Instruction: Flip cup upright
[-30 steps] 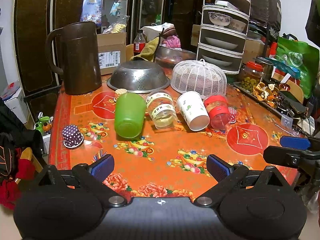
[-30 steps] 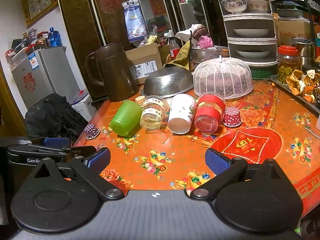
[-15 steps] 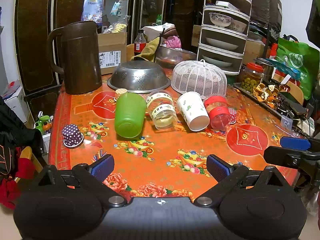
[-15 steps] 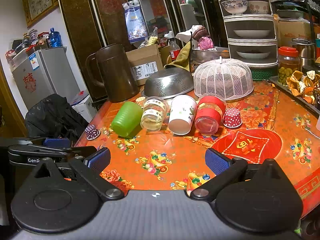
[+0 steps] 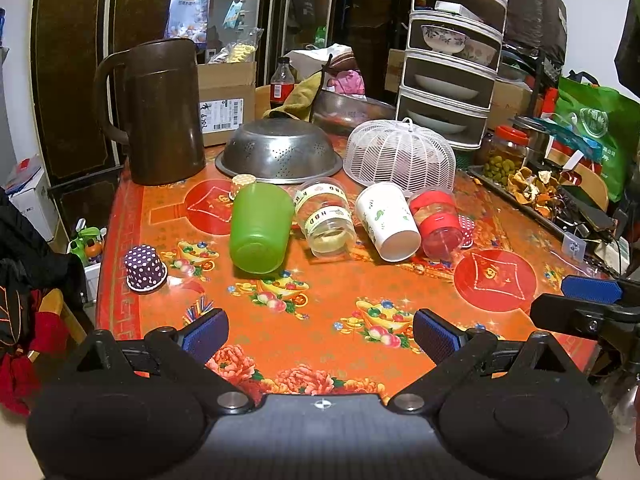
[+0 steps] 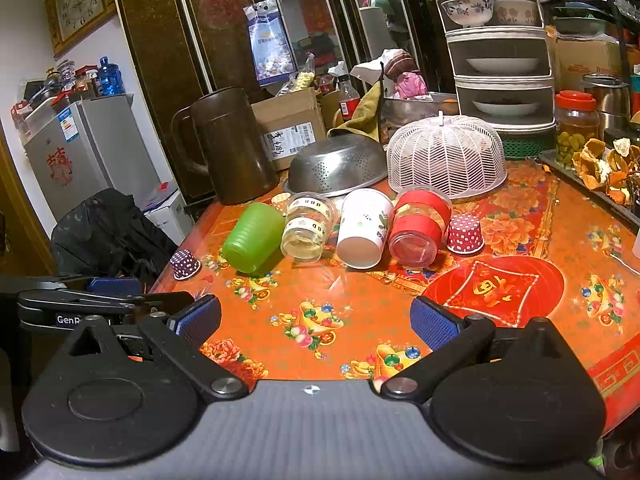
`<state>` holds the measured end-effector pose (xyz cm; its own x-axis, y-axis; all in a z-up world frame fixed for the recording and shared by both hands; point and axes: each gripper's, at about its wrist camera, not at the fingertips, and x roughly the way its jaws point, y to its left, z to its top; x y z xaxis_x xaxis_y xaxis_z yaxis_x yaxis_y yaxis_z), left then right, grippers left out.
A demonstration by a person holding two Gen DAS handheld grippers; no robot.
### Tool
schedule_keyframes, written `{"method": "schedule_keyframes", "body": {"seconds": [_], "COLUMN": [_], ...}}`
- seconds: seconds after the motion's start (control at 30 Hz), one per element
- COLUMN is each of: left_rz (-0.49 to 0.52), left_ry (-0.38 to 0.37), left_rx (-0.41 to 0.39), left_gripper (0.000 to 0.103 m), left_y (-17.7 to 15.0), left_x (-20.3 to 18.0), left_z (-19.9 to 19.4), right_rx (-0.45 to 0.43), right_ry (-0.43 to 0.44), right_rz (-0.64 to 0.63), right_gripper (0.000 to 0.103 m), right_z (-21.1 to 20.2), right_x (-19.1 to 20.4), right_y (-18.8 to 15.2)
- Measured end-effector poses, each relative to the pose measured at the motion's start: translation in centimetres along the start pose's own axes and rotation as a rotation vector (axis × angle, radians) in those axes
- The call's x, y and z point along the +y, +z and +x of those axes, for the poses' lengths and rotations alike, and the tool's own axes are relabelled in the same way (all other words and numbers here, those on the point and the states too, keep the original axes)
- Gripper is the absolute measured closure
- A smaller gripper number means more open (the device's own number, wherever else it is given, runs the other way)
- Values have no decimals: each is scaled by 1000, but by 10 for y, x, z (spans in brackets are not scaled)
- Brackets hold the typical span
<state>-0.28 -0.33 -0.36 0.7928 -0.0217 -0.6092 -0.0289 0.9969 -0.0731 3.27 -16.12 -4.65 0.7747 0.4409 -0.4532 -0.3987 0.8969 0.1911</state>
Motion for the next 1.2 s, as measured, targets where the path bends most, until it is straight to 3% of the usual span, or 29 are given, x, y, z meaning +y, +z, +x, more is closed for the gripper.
{"method": "schedule_keyframes", "body": {"seconds": [1.2], "left_rz": [-8], "left_ry": [0], "left_rx": [18], "left_gripper": [3], "left_y": [0], "left_x": [0], "left_z": [6], "right_rx": [4], "right_ry": [-1], "right_rz": [6], "right_gripper": [1], "right_z": [1], "right_x": [-4], "right_y": [-4]}}
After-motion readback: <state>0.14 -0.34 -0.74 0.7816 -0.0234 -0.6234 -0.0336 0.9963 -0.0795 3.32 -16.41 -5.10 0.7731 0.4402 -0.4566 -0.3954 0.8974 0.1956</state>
